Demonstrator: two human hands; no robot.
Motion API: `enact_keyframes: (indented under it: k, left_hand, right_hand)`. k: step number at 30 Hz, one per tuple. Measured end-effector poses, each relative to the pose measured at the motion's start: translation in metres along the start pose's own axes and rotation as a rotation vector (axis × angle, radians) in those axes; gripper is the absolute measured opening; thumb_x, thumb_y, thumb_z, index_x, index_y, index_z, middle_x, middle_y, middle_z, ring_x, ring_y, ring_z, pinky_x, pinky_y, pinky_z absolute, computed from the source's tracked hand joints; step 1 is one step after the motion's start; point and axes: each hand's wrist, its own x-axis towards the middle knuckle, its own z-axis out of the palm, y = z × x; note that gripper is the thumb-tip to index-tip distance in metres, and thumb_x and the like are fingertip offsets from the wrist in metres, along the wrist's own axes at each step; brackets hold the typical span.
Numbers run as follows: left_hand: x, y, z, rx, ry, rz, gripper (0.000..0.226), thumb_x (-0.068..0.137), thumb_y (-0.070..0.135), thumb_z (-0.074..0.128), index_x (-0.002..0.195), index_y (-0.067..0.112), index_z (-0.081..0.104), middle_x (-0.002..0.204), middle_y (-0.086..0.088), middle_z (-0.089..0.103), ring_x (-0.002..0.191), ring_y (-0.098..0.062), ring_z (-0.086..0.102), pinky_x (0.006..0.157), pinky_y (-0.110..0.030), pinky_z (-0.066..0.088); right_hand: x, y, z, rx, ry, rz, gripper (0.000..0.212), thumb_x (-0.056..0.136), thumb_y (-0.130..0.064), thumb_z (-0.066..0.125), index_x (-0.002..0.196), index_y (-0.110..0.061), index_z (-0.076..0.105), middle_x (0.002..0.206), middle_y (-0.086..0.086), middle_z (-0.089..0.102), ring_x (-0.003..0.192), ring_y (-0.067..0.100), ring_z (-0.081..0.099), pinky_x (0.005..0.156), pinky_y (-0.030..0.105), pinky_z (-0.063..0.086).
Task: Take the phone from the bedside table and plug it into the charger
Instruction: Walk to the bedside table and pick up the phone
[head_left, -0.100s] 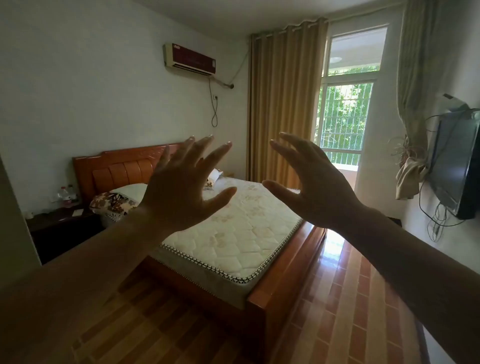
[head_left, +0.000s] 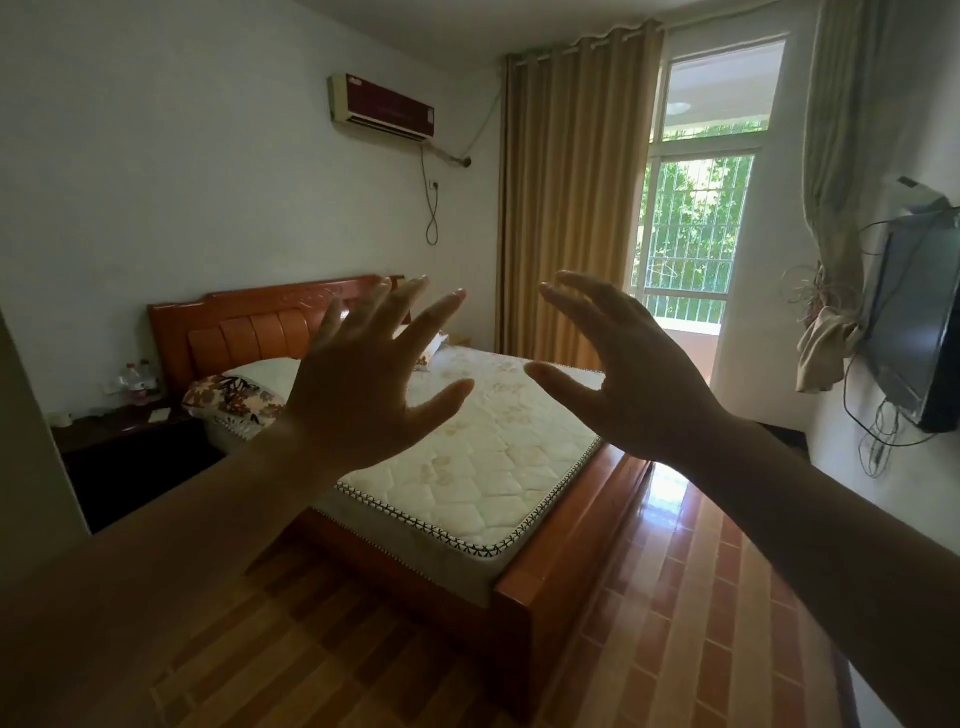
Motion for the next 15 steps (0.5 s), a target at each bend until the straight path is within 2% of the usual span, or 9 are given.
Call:
enact_keyframes:
  k: [3,6,10,15]
  left_hand:
    - [-0.013,0.003,0.016,-0.031,-0.027,-0.011,0.073,0.08,0.068,0.032,0.141,0.03,0.022,0.148,-0.01,0.034,0.134,-0.032,0.033,0.103,-0.061,0.032]
    - [-0.031,0.012,0.03,-0.025,-0.08,-0.032,0.071,0.081,0.065,0.032,0.141,0.029,0.022,0.147,-0.011,0.035,0.132,-0.031,0.035,0.104,-0.059,0.032]
    - [-0.063,0.026,0.051,-0.024,-0.195,-0.066,0.071,0.081,0.065,0.03,0.142,0.031,0.019,0.146,-0.012,0.036,0.131,-0.03,0.037,0.099,-0.06,0.037]
    - [-0.1,0.042,0.074,-0.121,-0.312,-0.133,0.068,0.081,0.063,0.03,0.142,0.033,0.019,0.144,-0.008,0.04,0.13,-0.027,0.038,0.101,-0.063,0.033]
  right_hand:
    - [-0.015,0.002,0.015,0.061,-0.023,0.017,0.064,0.081,-0.057,0.049,0.136,-0.025,0.038,0.146,0.002,0.038,0.129,0.023,0.039,0.093,0.031,0.033]
    - [-0.038,0.004,0.031,0.105,-0.085,0.04,0.063,0.081,-0.061,0.045,0.134,-0.029,0.038,0.142,0.0,0.043,0.123,0.017,0.042,0.089,0.029,0.035]
    - [-0.076,0.004,0.049,0.23,-0.165,0.095,0.061,0.08,-0.064,0.042,0.132,-0.031,0.04,0.136,-0.003,0.051,0.114,0.002,0.036,0.086,0.017,0.027]
    - [-0.122,0.01,0.064,0.286,-0.263,0.176,0.058,0.081,-0.058,0.044,0.132,-0.03,0.042,0.135,-0.001,0.052,0.122,0.015,0.046,0.097,0.038,0.042]
